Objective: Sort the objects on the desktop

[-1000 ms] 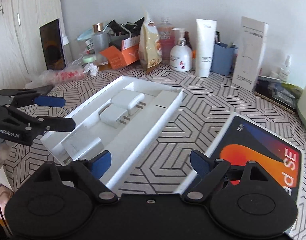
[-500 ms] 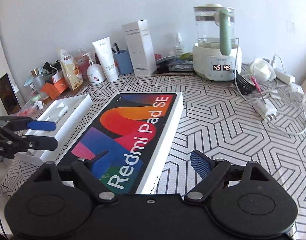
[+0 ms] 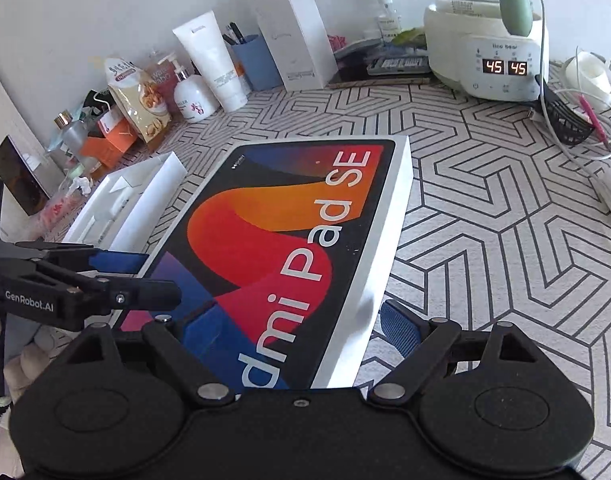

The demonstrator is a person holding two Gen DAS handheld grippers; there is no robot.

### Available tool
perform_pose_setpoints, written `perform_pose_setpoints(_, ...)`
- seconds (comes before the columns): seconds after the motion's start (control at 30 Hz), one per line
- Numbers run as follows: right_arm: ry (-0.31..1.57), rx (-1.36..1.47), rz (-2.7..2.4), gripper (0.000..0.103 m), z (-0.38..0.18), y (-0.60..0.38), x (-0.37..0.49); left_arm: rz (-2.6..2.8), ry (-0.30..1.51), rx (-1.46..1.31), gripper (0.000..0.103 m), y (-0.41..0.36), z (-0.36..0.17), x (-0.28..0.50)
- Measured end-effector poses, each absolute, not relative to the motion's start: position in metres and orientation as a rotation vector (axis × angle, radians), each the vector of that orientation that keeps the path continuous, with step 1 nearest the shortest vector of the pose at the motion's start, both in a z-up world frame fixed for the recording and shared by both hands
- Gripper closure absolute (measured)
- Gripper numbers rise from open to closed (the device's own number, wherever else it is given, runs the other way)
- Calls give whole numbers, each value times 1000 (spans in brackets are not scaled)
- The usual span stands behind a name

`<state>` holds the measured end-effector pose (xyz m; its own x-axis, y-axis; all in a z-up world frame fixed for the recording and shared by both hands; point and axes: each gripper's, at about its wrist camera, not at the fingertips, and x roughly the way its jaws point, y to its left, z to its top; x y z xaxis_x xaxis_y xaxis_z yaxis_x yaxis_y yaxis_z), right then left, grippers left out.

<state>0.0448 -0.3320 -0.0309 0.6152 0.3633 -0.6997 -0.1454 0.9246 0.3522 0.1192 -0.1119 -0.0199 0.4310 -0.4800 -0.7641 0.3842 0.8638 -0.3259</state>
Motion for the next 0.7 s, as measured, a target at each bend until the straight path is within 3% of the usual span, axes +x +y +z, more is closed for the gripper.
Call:
perform_pose_setpoints(0.17, 891, 340, 338, 10, -40, -340, 51, -560, 984, -91, 1, -114, -24, 122)
perform_pose_setpoints(0.2, 892, 336, 359, 5, -42, -340, 52, -573, 976, -84, 0, -114, -24, 122)
perform_pose_setpoints(0.3, 877, 260, 420, 0, -45, -334, 49, -599, 937, -62, 0, -113, -25, 121)
perform_pose_setpoints(0.5, 884, 257, 441, 0, -44, -336, 51, -664, 958, -48, 7, -124, -24, 116)
perform_pose_setpoints(0.7, 867, 255, 441, 0, -43, -335, 51, -669, 946, -34, 7, -125, -23, 118)
